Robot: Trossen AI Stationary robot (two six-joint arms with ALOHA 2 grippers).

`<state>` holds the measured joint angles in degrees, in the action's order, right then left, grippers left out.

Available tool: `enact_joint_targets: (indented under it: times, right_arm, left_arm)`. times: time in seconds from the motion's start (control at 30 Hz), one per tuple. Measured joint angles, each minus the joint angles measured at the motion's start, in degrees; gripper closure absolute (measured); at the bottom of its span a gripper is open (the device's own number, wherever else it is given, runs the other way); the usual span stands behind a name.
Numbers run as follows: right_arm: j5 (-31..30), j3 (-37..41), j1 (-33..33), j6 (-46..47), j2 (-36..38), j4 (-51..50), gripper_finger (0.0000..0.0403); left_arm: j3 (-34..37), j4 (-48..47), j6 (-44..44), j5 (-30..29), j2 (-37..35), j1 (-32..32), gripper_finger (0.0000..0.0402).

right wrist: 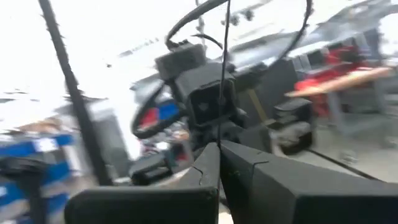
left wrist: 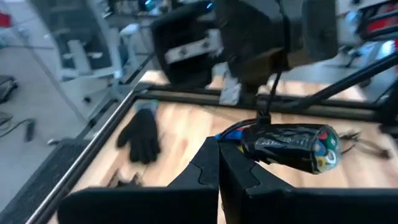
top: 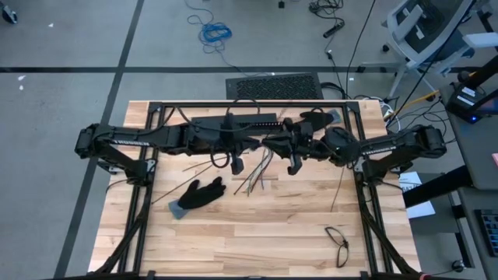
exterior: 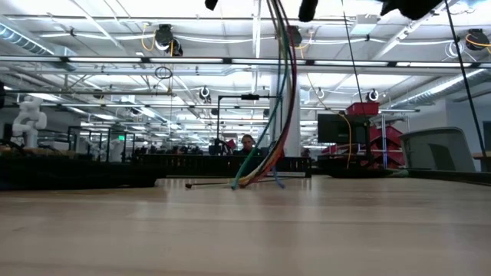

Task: Ziptie cables
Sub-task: Wrap the cable wires using a zip tie

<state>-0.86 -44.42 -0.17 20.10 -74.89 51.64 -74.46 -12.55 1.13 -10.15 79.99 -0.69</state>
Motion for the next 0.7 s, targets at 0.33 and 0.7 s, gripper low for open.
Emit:
enact_joint_targets:
  times: [0.33,0.7]
  right_arm:
    - [16.09,-3.77,-4.39,7.98,-7.51,6.52,0.0403]
    - [14.89,-4.04,-5.58,5.12,-4.57,3.21,0.0403]
  left_arm:
    - [0.0,0.72,0.14,4.94,-0.31,-4.06,0.0402]
    - [2.75,6.64,7.86,2.56,1.07,-5.72,0.0401]
